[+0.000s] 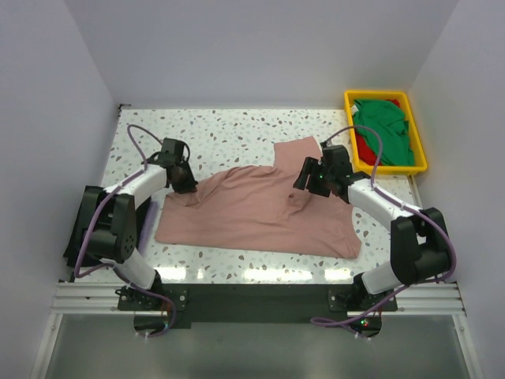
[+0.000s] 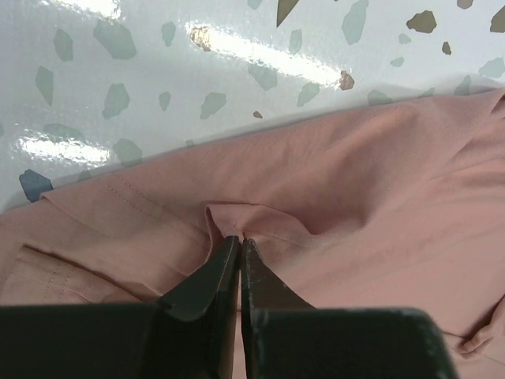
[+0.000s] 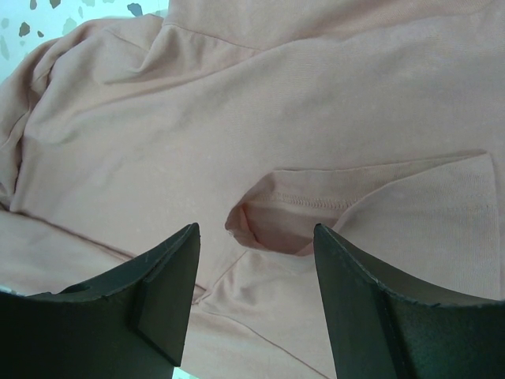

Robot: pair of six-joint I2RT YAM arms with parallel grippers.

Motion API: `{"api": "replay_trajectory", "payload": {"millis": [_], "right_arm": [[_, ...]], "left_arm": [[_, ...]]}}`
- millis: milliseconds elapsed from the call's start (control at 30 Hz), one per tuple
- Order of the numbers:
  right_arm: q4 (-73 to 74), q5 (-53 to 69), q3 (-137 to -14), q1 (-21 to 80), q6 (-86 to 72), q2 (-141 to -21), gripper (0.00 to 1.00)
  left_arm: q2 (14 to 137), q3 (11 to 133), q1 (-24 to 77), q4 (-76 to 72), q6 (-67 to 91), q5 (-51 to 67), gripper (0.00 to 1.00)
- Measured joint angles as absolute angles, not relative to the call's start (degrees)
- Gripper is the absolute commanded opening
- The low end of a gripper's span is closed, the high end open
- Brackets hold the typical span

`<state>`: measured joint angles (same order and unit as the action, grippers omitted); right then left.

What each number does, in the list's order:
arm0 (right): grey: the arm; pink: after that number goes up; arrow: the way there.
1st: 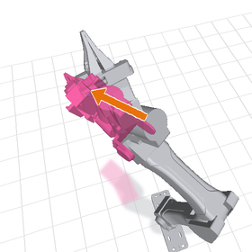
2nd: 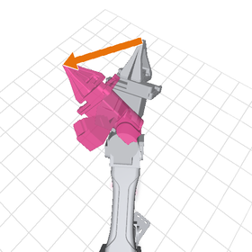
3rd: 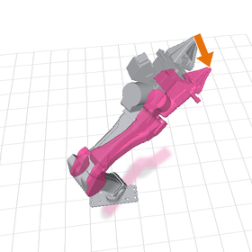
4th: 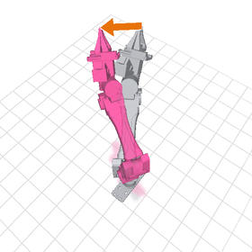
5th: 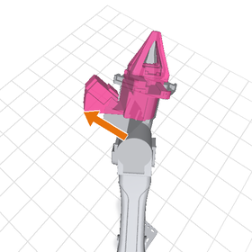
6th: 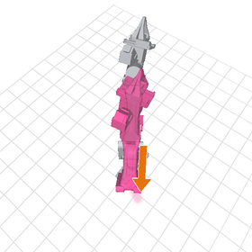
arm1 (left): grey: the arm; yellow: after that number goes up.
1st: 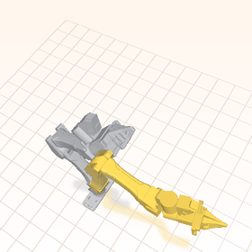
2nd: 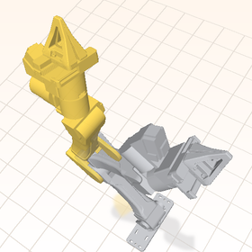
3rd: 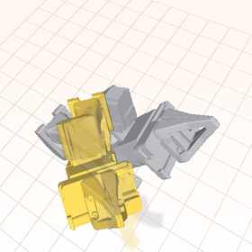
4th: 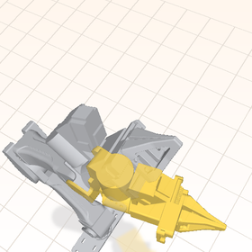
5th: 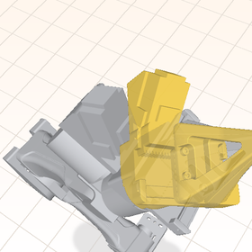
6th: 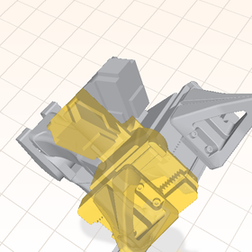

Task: Fold and stack the t-shirts
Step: Fold the tshirt

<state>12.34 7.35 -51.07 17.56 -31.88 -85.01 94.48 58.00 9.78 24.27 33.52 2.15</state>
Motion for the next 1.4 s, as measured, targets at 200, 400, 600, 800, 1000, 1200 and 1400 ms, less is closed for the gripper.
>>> {"api": "replay_trajectory", "payload": {"millis": [200, 400, 600, 800, 1000, 1200, 1400], "right_arm": [[12.3, 7.6, -51.1, 17.6, -31.9, -85.0, 0.63], [12.3, 8.2, -51.1, 17.6, -31.9, -85.0, 0.63], [12.0, 8.6, -51.1, 17.6, -31.9, -85.1, 0.63], [11.7, 8.6, -51.1, 17.6, -31.9, -85.6, 0.62], [11.5, 8.6, -51.1, 17.6, -31.9, -86.6, 0.62], [11.5, 8.6, -51.1, 17.6, -31.9, -86.7, 0.62], [11.5, 8.6, -51.1, 17.6, -31.9, -86.7, 0.62]], "left_arm": [[92.9, 56.3, 9.8, 24.3, 33.4, 3.2, 0.0], [87.0, 53.9, 9.8, 24.3, 33.4, 4.9, 0.0], [80.8, 50.5, 9.8, 22.7, 33.4, 7.6, 0.0], [79.7, 44.2, 10.2, 21.7, 33.4, 10.3, 0.11], [78.6, 40.6, 10.6, 21.9, 33.7, 12.0, 0.38], [75.1, 40.6, 10.6, 20.8, 34.9, 11.8, 0.4], [75.0, 42.3, 10.6, 21.5, 36.8, 7.9, 0.33]]}}
